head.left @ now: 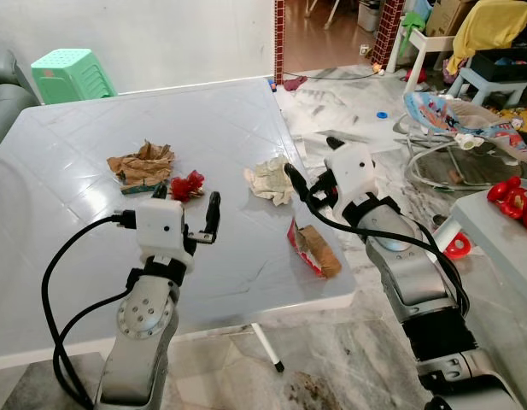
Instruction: Picking trash to rubbish bin
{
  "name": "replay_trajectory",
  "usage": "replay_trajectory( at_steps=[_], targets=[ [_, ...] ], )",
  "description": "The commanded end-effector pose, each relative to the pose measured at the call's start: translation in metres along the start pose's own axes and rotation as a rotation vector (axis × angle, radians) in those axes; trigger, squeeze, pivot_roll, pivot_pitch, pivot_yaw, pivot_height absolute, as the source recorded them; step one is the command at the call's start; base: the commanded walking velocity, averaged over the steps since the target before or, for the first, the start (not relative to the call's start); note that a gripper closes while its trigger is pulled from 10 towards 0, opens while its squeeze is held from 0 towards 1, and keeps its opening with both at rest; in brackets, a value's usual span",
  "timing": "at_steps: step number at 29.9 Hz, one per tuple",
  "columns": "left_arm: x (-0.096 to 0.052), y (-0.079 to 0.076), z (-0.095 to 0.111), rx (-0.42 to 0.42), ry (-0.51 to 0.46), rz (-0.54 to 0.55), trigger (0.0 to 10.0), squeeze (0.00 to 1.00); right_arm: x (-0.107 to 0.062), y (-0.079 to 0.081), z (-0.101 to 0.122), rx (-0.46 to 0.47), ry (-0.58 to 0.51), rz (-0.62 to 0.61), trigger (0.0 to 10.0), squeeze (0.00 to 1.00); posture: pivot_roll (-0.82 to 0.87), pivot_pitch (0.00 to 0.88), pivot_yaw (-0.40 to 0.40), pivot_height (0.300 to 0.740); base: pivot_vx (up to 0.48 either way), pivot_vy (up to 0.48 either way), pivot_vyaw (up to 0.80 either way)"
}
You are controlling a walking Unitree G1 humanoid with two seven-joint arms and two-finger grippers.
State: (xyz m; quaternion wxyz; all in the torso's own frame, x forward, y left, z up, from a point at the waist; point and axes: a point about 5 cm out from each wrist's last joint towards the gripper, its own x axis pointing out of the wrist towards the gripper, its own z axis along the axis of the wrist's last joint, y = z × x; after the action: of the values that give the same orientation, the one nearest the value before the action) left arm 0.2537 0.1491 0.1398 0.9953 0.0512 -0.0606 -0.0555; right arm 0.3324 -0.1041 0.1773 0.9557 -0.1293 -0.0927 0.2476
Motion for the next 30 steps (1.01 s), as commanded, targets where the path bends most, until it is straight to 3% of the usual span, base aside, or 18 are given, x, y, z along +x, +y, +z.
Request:
replay_trajectory(
  at_steps=[1, 5, 9, 14, 21, 29, 30],
  targets=[
    [-0.009, 0.0, -0.004, 0.03, 0.015, -0.021, 10.0, 0.0, -0.006, 0.002, 0.004, 0.007, 0.01, 0.036, 10.0, 0.0, -0.02, 0.046, 0.013, 0.74, 0.0, 0.0, 0.0],
    [-0.019, 0.002, -0.01, 0.045, 0.042, -0.024, 10.0, 0.0, -0.015, 0.005, 0.001, 0.013, 0.039, 0.075, 10.0, 0.0, -0.02, 0.049, 0.014, 0.74, 0.0, 0.0, 0.0],
    [-0.029, 0.003, -0.016, 0.056, 0.072, -0.022, 10.0, 0.0, -0.034, 0.009, -0.011, 0.026, 0.157, 0.159, 10.0, 0.0, -0.01, 0.052, 0.016, 0.74, 0.0, 0.0, 0.0],
    [-0.027, 0.001, -0.014, 0.046, 0.066, -0.023, 10.0, 0.0, -0.042, 0.007, -0.025, 0.036, 0.258, 0.176, 10.0, 0.0, -0.02, 0.052, 0.014, 0.74, 0.0, 0.0, 0.0],
    [-0.022, 0.0, -0.011, 0.038, 0.051, -0.022, 10.0, 0.0, -0.041, 0.012, -0.049, 0.128, 0.356, 0.192, 10.0, 0.0, -0.02, 0.051, 0.012, 0.74, 0.0, 0.0, 0.0],
    [-0.022, 0.0, -0.01, 0.039, 0.05, -0.02, 10.0, 0.0, -0.046, 0.022, -0.075, 0.12, 0.448, 0.216, 10.0, 0.0, -0.01, 0.052, 0.012, 0.74, 0.0, 0.0, 0.0],
    [-0.021, 0.0, -0.01, 0.039, 0.047, -0.02, 10.0, 0.0, -0.046, 0.023, -0.08, 0.122, 0.458, 0.211, 3.4, 0.0, 0.0, 0.052, 0.012, 0.74, 0.0, 0.0, 0.0]
  ],
)
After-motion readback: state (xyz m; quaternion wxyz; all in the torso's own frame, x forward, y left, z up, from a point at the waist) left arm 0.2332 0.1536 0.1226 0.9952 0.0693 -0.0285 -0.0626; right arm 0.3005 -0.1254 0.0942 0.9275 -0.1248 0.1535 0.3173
